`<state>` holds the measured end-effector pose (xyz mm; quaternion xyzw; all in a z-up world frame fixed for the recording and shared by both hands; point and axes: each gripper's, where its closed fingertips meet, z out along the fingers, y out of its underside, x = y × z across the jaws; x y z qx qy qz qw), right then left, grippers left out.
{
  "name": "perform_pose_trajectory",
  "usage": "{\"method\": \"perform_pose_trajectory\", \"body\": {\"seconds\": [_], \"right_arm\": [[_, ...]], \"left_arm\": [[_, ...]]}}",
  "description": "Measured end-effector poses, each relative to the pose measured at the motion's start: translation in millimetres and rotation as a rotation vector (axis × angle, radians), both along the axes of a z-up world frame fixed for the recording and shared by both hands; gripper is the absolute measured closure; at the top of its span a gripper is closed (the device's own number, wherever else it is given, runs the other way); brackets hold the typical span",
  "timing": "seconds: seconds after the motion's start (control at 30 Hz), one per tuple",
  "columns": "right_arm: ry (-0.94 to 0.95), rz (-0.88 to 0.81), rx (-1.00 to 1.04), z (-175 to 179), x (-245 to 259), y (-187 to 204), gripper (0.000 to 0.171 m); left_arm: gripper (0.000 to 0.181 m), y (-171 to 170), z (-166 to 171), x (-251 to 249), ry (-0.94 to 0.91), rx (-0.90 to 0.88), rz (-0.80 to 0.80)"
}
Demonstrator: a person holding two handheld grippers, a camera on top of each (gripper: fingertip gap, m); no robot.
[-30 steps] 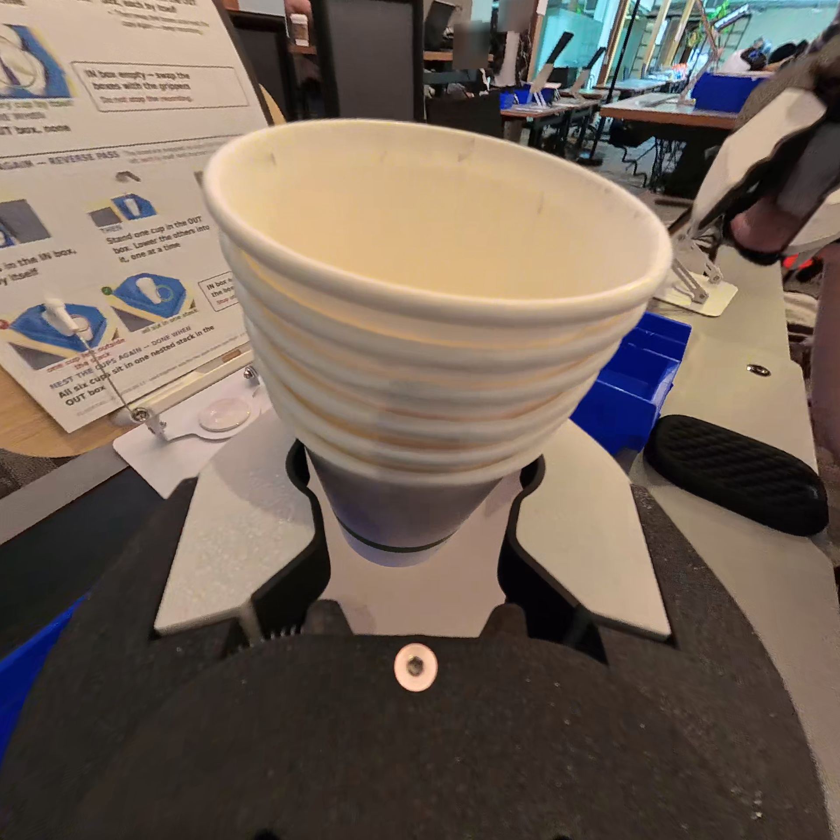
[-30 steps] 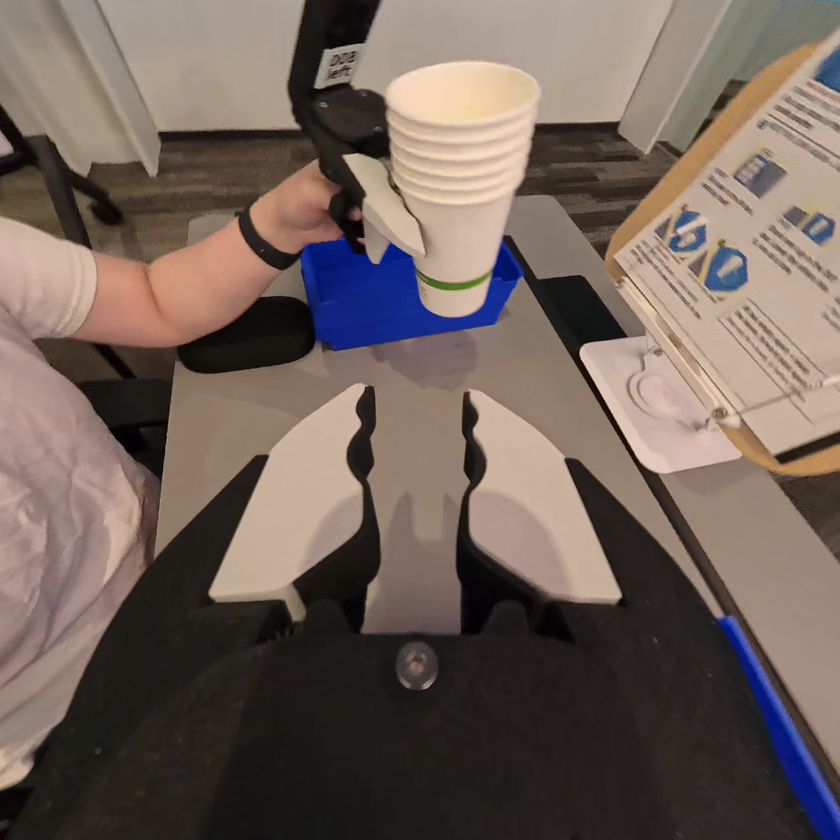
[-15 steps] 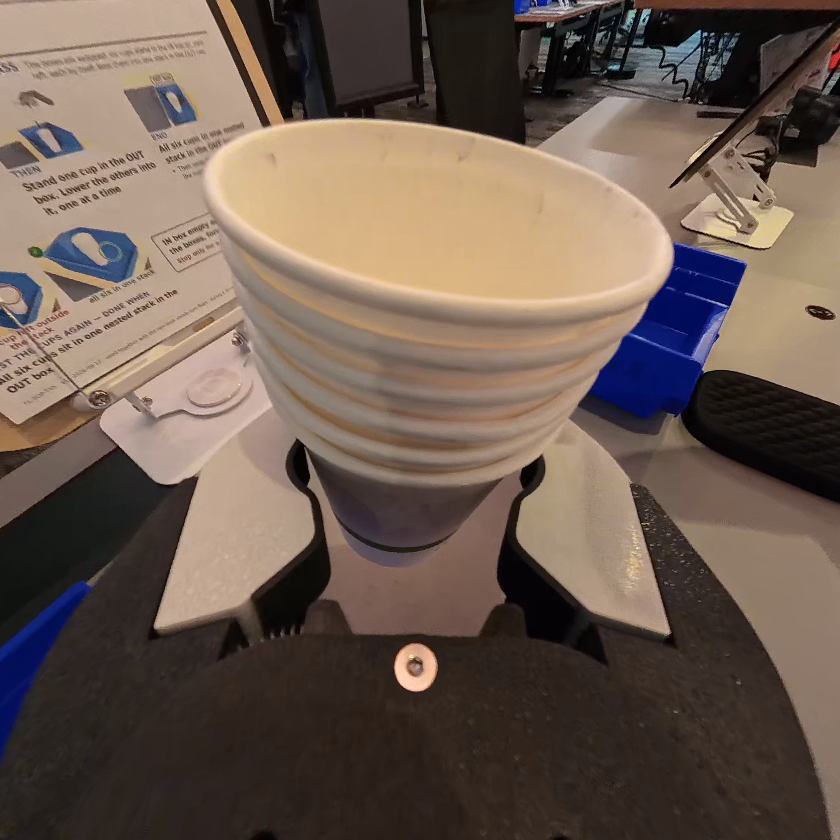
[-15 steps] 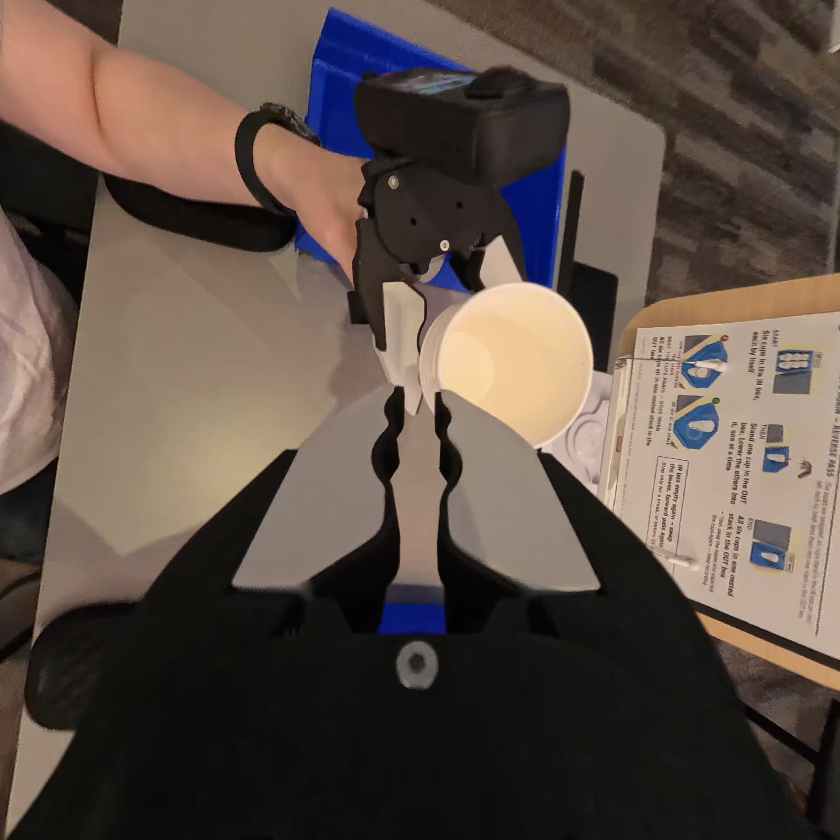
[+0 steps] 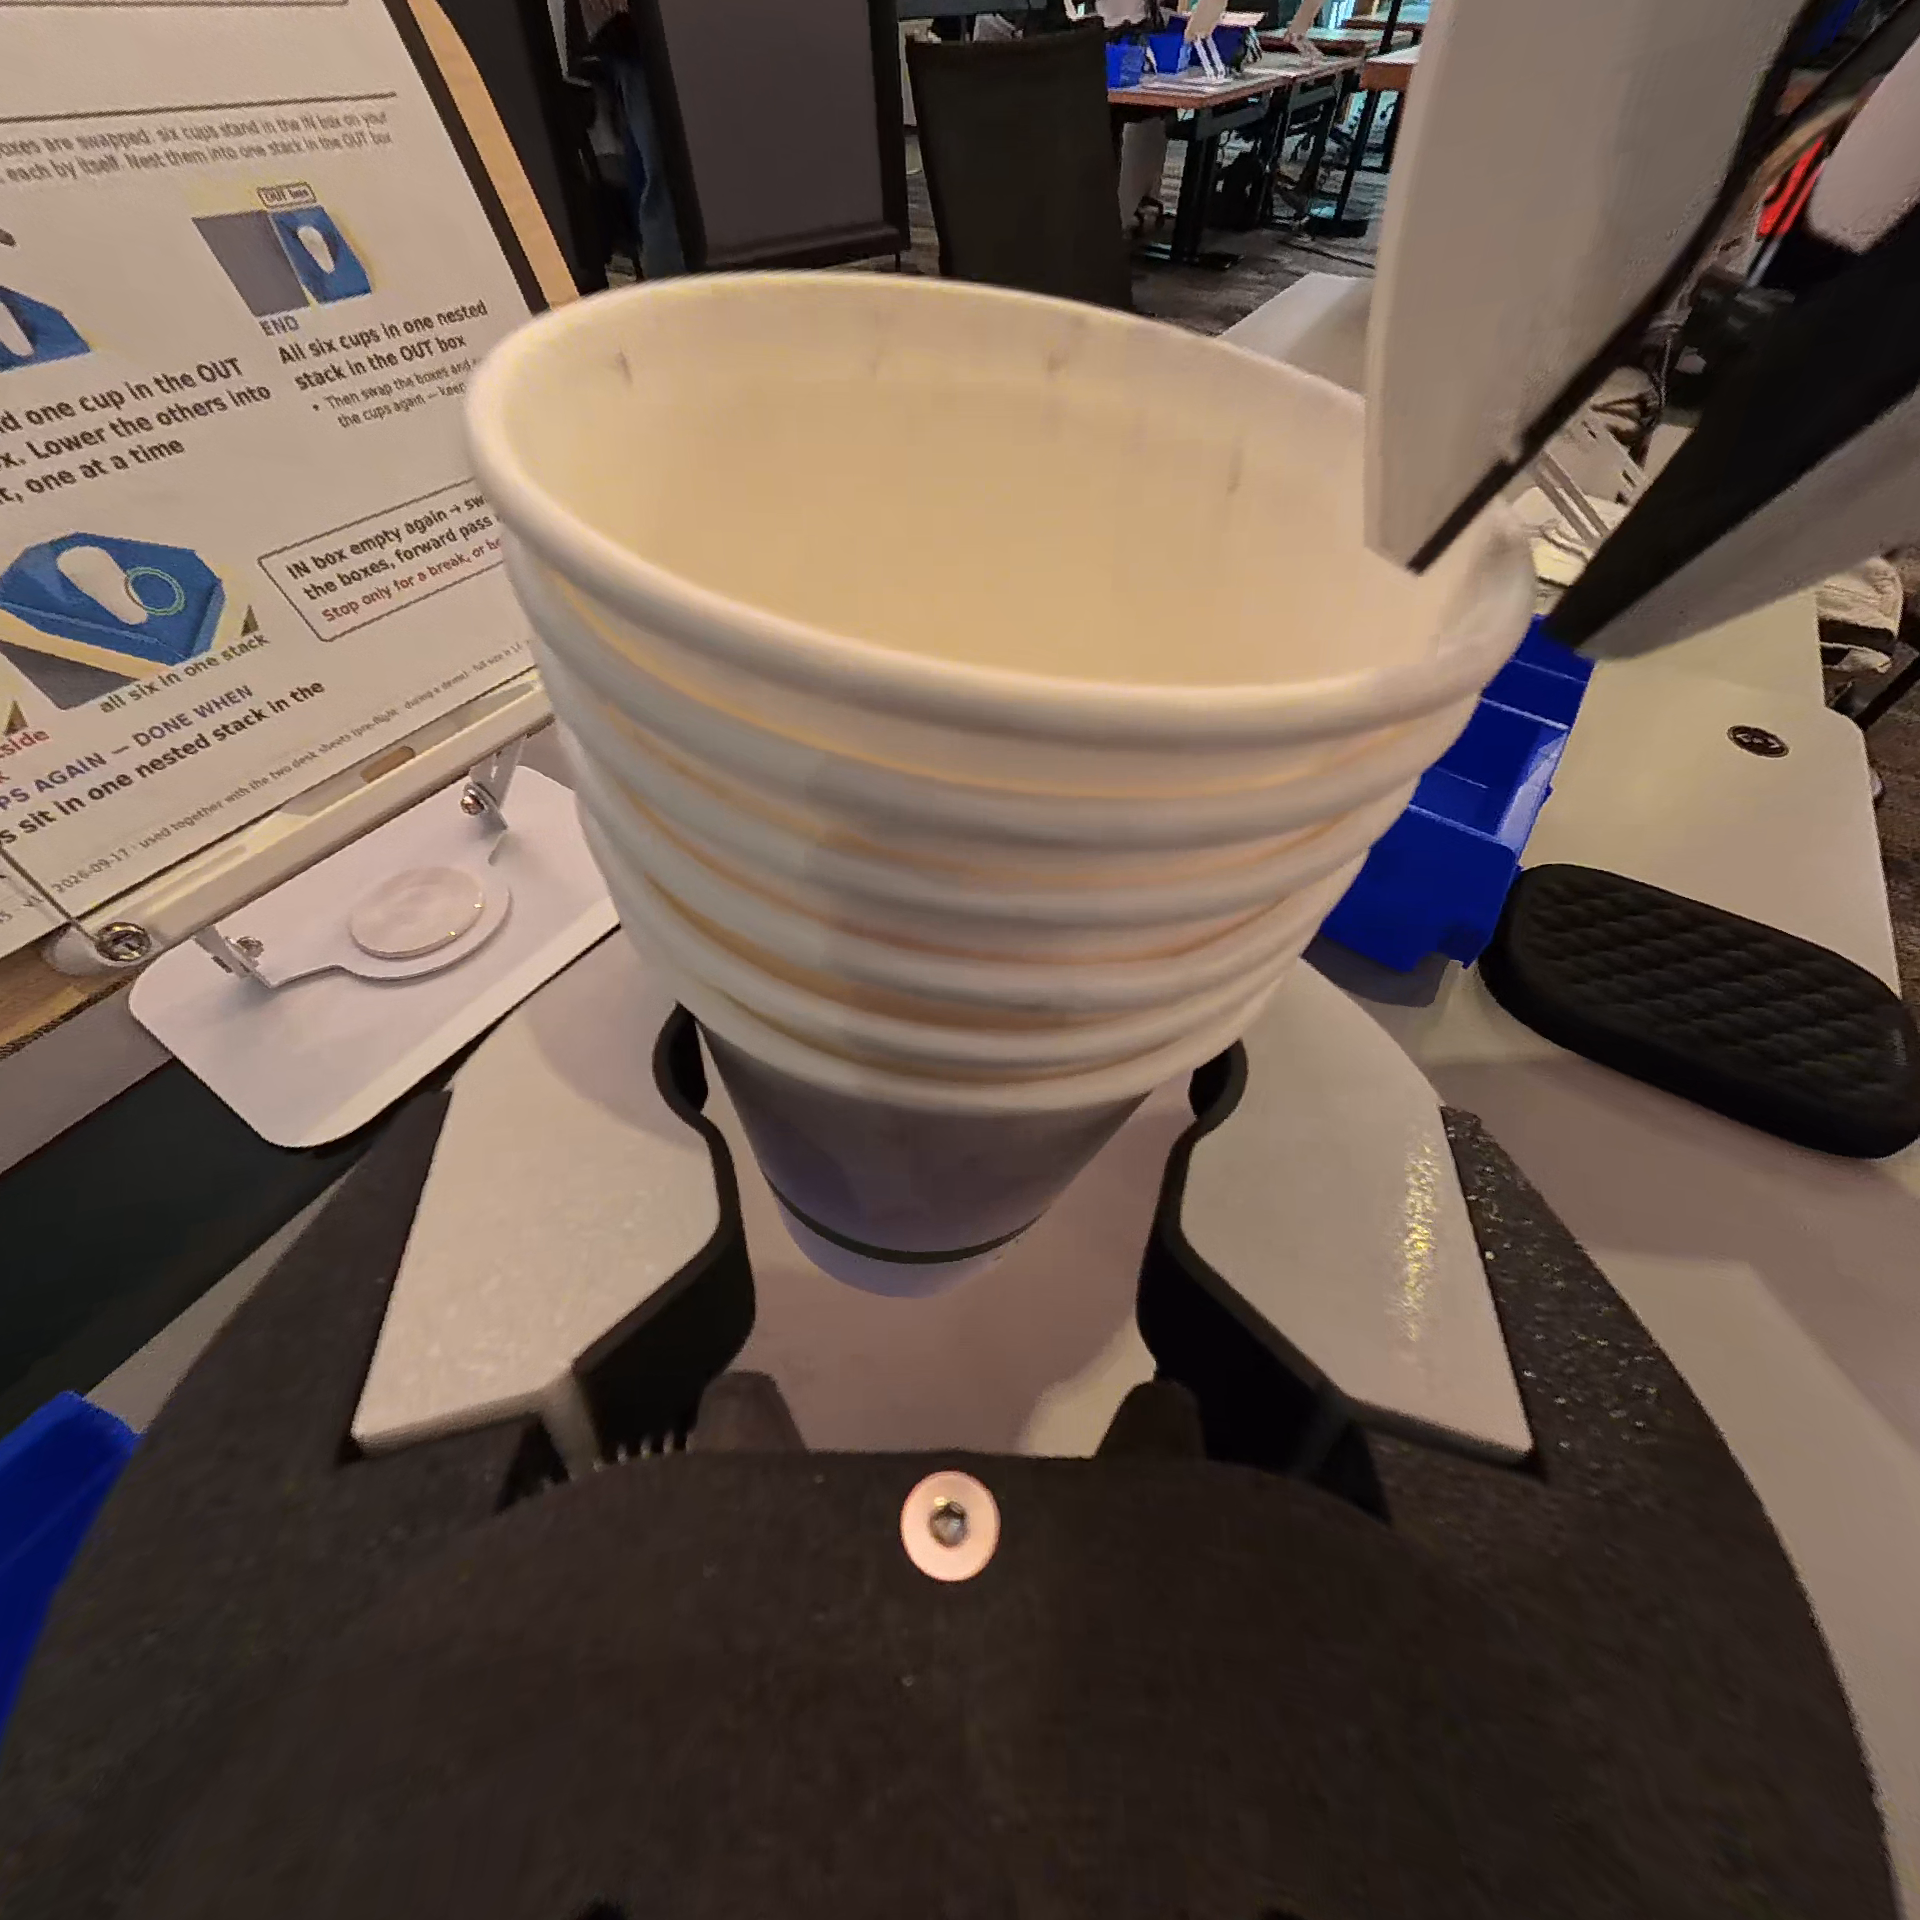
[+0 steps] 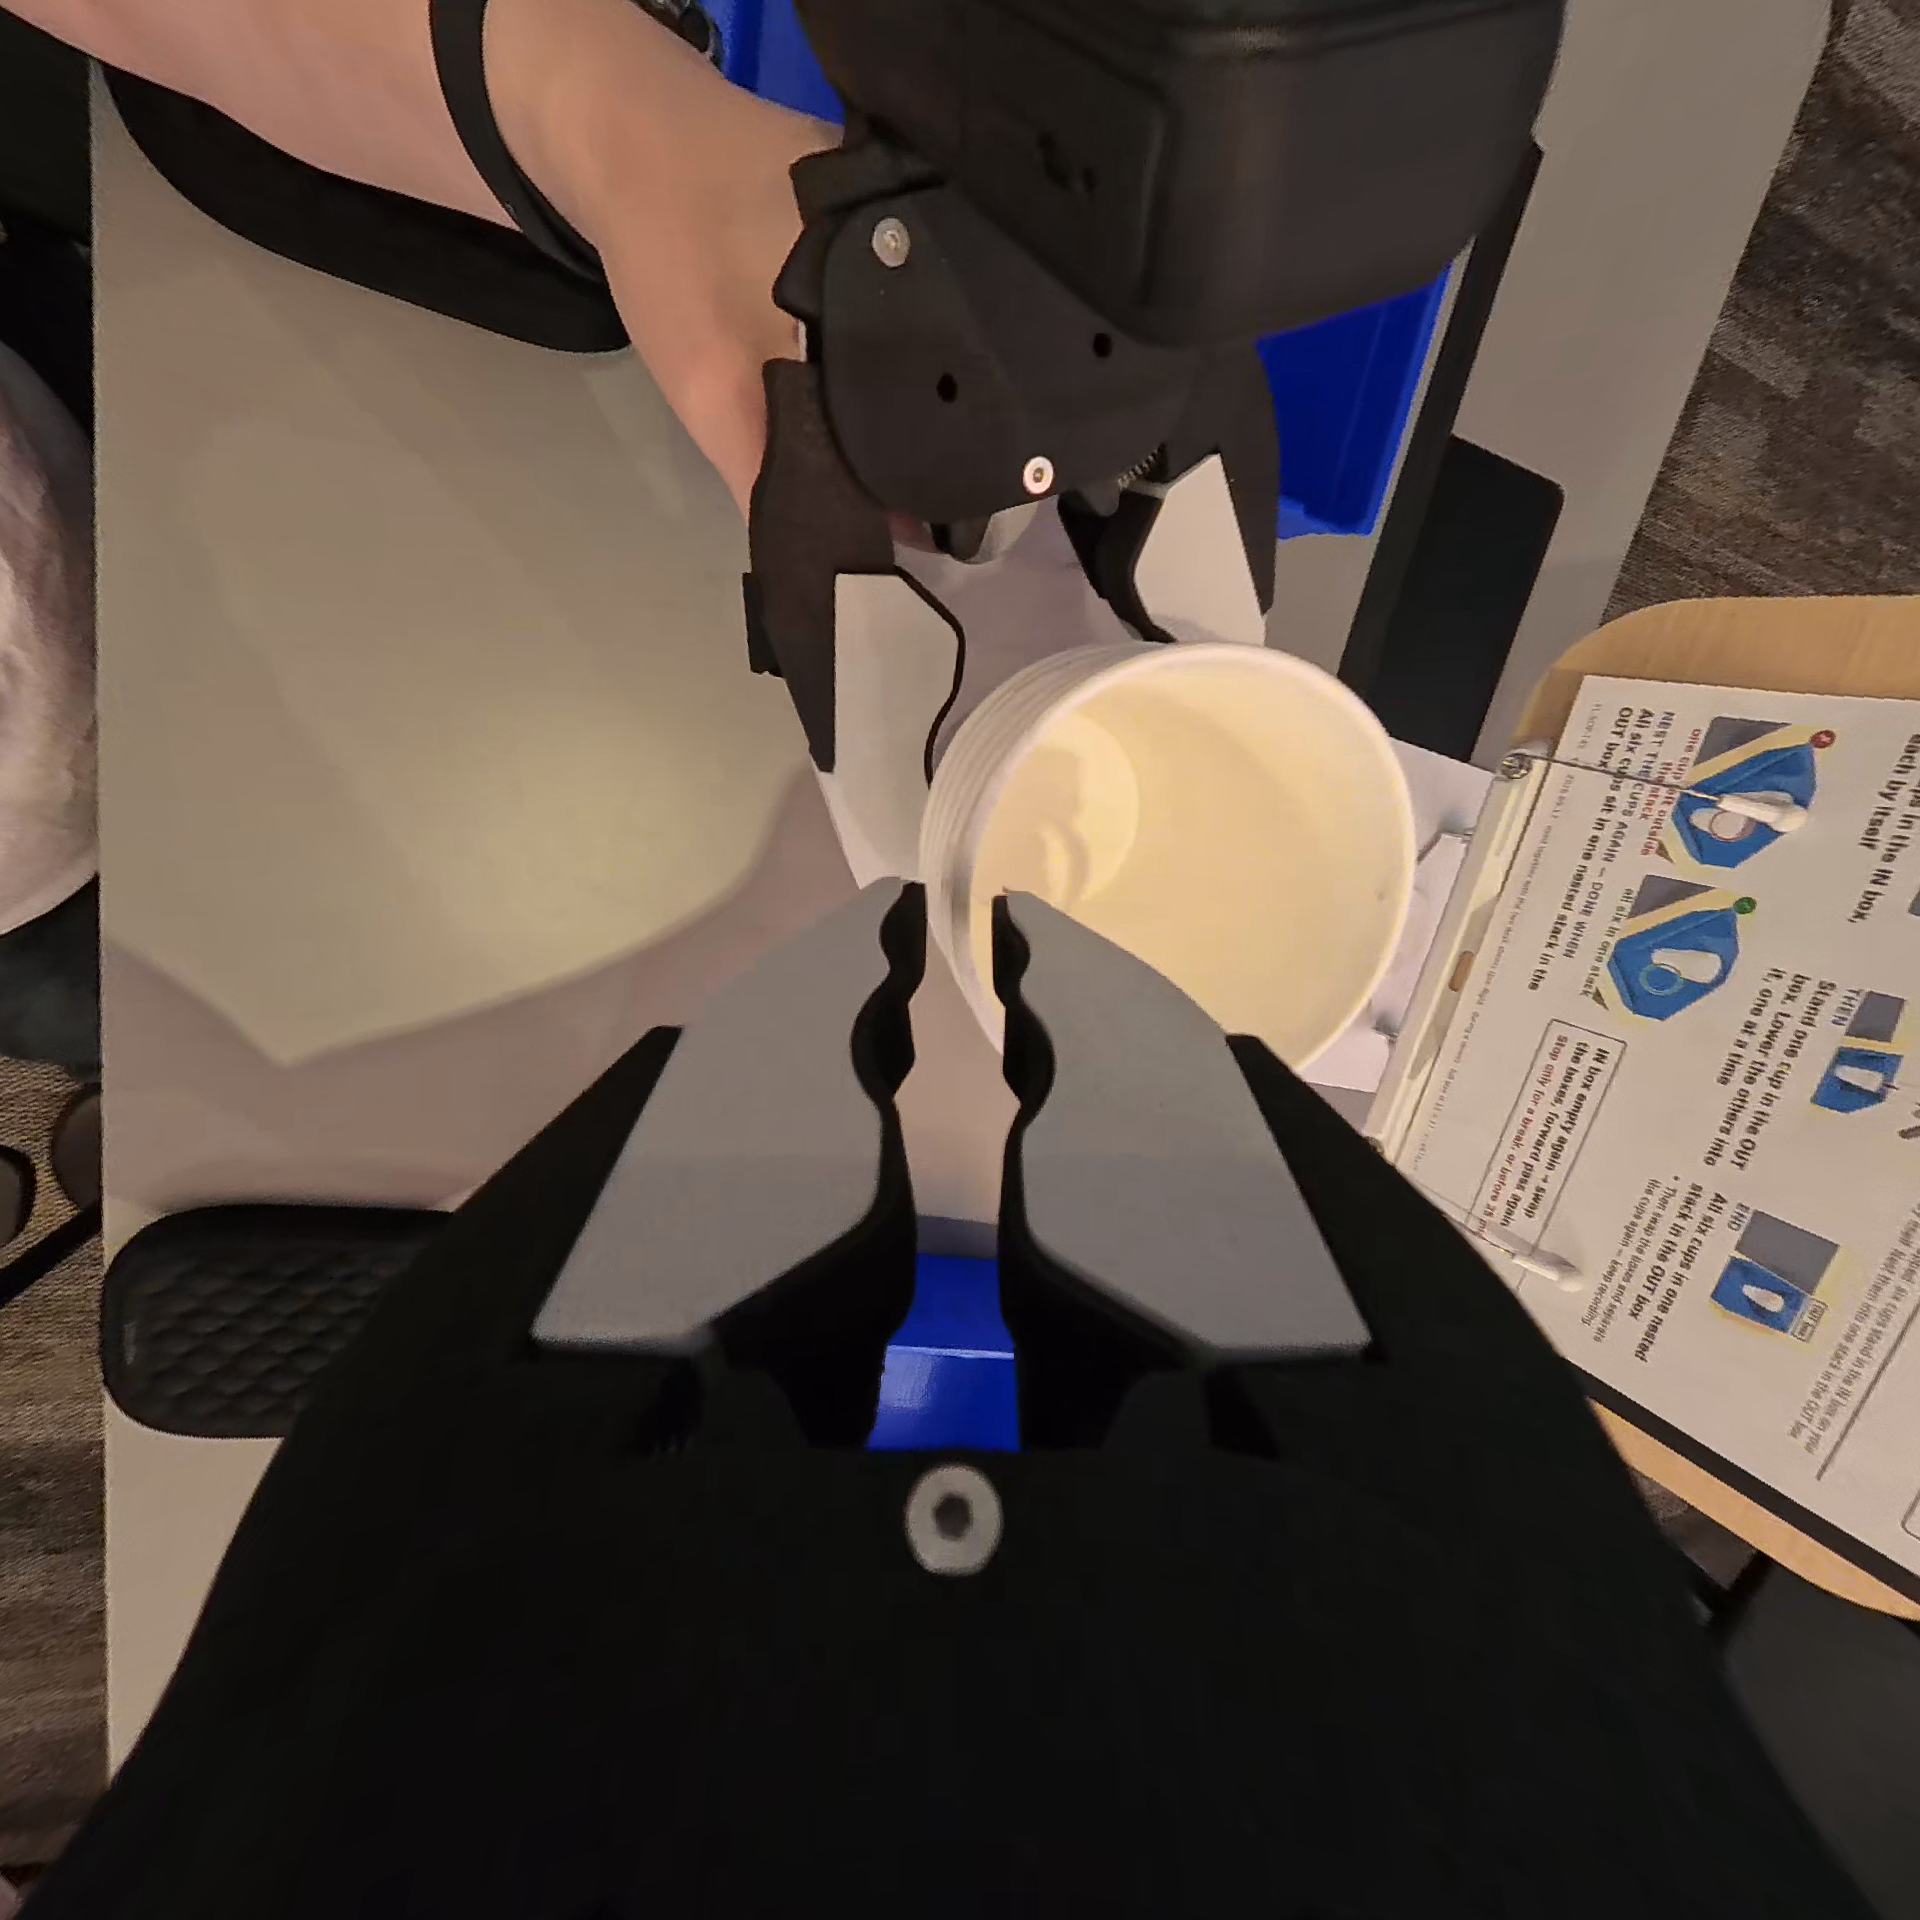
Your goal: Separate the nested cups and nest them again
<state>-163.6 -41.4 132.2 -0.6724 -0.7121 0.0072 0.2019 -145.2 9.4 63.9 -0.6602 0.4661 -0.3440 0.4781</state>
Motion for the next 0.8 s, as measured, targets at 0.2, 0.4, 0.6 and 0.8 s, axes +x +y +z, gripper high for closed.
{"method": "perform_pose_trajectory", "body": {"seconds": [0.2,0.4,0.6,0.8], "right_arm": [[-0.007,0.012,-0.032,-4.7,-0.2,-1.5,0.167],[-0.009,0.006,-0.061,-10.1,4.2,-1.1,0.167],[-0.002,-0.005,-0.081,-10.7,5.8,-3.6,0.168],[0.012,-0.021,-0.087,-9.5,8.8,-6.2,0.168]], "left_arm": [[0.088,-0.6,-2.5,0.1,0.019,0.013,0.001],[0.088,-0.6,-8.7,3.4,0.042,0.011,0.001],[0.088,-2.1,-9.6,5.2,0.043,0.014,-0.005],[0.088,-5.5,-11.1,10.1,0.028,0.001,-0.012]]}}
